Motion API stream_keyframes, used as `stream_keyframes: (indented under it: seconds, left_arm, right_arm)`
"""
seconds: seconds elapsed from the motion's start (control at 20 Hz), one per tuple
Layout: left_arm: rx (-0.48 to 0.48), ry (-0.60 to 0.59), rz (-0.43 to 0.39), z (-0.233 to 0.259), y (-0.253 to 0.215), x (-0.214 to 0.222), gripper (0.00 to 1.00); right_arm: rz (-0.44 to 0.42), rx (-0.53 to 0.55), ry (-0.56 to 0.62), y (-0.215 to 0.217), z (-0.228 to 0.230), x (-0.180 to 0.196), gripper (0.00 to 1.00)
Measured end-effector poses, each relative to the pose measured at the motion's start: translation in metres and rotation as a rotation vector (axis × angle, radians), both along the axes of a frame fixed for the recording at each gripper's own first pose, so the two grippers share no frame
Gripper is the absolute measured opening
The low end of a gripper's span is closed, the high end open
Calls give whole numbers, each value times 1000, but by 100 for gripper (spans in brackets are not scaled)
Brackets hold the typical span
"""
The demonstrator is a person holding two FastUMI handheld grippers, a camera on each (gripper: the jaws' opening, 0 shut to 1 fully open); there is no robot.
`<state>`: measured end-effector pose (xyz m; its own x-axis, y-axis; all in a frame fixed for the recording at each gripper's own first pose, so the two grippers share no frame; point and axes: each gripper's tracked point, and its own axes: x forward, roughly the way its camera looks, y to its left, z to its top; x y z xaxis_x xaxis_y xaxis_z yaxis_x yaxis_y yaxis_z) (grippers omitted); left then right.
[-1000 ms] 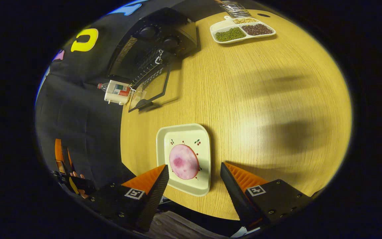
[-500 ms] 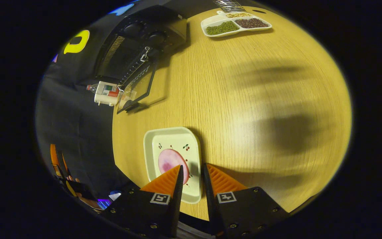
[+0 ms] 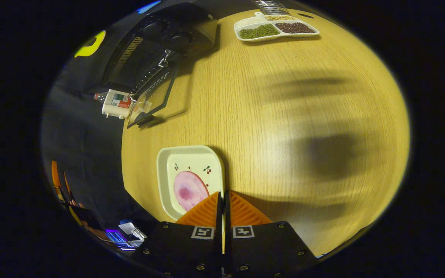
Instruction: Open the electric oven with the left hand, put the food in, and close the electric oven.
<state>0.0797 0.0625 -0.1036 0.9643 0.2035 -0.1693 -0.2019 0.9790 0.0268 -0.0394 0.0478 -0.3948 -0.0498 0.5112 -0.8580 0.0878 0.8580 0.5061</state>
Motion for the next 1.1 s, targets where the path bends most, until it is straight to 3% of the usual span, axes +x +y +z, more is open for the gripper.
stream_keyframes:
  seconds: [0.2,0.3,0.35,0.5,0.55,0.65,0.95,1.0,1.1]
  left_arm:
    - [-9,1,-3,-1,0,3,95]
    - [-16,-1,-6,-1,0,4,100]
    - [-17,-5,-7,1,-1,6,95]
    - [-20,-21,-21,7,-7,10,95]
    - [-21,-25,-26,7,-11,11,100]
    - [-22,-23,-41,7,-20,10,96]
    - [-20,-26,-68,14,-50,-11,95]
    - [-22,-24,-68,14,-53,-17,100]
    - [-19,-16,-65,11,-58,-29,100]
  right_arm:
    - [-23,-7,-8,3,-1,0,2]
    - [-50,-10,-8,3,-1,0,2]
    - [-73,-7,-5,4,0,0,2]
    - [-106,20,-16,7,7,-3,2]
    - [-106,16,-33,7,8,-2,2]
    - [-111,24,-55,8,14,-5,2]
    - [-154,62,-86,8,35,-11,2]
    - [-159,72,-89,9,39,-13,2]
    - [-175,104,-92,15,49,-14,2]
